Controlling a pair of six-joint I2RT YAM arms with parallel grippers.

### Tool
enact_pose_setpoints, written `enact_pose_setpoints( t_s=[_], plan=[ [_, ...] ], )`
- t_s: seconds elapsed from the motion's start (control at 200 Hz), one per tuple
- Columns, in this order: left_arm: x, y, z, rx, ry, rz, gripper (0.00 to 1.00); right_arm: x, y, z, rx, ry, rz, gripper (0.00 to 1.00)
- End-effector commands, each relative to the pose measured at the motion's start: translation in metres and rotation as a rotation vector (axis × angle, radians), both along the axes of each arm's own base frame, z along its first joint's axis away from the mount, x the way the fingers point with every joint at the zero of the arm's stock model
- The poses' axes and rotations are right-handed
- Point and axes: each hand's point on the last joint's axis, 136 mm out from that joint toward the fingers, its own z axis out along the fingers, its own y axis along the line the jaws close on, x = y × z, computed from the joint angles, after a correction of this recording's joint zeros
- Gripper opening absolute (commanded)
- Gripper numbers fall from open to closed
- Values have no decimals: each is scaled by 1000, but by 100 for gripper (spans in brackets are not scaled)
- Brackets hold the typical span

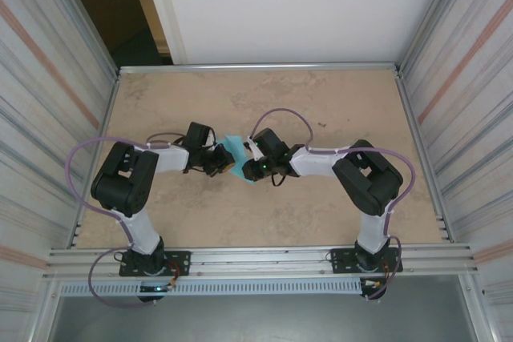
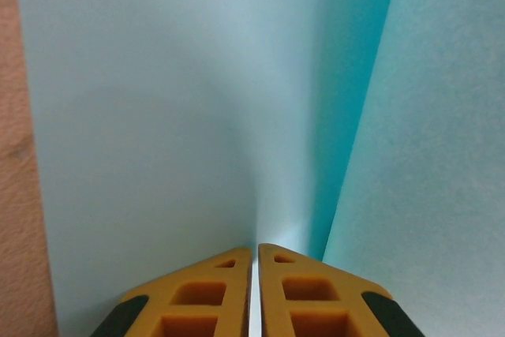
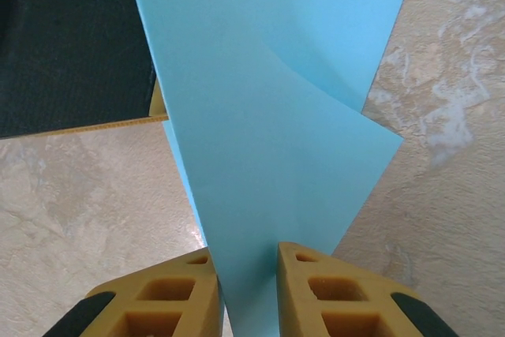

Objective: Fold a paper plane with a square sheet of paper (pick it up from the middle)

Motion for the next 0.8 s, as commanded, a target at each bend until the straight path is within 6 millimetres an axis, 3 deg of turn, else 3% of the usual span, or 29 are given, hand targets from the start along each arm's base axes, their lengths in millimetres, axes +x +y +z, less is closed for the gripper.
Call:
enact_pose_setpoints(
  t_s=[0.0, 0.471, 0.792],
  plan=[
    [-9, 4, -17, 40, 54, -10, 11, 3, 11, 18, 32, -39, 39, 22],
    [-10, 4, -18, 39, 57, -9, 11, -1, 14, 13, 45, -8, 60, 8],
    [2, 4, 17, 11, -35, -6, 14, -5, 18, 9, 93, 71, 81, 3]
  ],
)
